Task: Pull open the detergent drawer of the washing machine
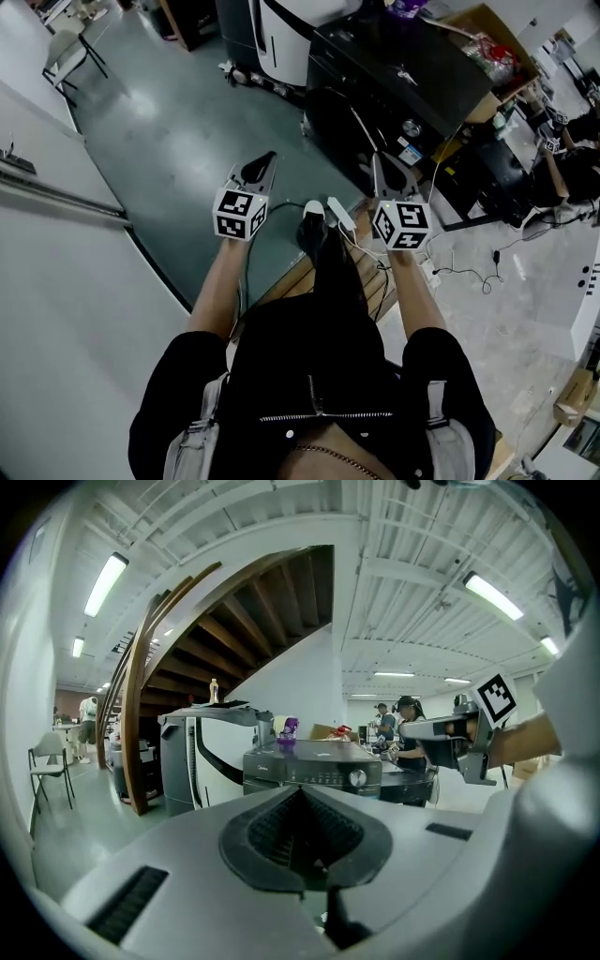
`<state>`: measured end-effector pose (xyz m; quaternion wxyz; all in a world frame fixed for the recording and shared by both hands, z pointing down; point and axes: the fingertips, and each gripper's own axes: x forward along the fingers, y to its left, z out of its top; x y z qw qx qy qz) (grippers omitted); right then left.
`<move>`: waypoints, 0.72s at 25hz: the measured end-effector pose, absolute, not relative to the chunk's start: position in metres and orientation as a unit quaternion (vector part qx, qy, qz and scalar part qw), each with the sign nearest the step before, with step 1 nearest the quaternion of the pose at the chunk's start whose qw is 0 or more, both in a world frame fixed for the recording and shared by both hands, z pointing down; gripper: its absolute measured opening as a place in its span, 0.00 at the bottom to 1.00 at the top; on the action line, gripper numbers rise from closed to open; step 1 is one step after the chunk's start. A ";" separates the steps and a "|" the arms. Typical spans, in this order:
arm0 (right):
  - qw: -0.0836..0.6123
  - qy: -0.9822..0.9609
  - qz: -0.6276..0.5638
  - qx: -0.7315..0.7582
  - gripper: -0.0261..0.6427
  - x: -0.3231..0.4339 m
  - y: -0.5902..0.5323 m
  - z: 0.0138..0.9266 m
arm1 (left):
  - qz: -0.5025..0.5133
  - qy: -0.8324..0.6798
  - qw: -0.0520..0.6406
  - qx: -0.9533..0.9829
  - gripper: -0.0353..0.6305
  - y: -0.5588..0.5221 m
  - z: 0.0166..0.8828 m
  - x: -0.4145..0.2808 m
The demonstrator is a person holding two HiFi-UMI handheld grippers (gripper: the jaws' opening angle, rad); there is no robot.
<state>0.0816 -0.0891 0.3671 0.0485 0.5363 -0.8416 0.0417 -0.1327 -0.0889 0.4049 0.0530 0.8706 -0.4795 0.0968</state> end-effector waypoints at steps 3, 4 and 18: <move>0.055 -0.841 0.043 0.536 0.05 0.080 -0.113 0.375 | 0.093 -0.471 0.060 0.875 0.08 -0.117 0.412 -0.123; 0.058 -0.841 0.043 0.536 0.05 0.080 -0.122 0.379 | 0.091 -0.469 0.063 0.876 0.08 -0.126 0.415 -0.121; 0.076 -0.842 0.084 0.528 0.05 0.082 -0.222 0.447 | 0.097 -0.450 0.098 0.882 0.08 -0.237 0.478 -0.088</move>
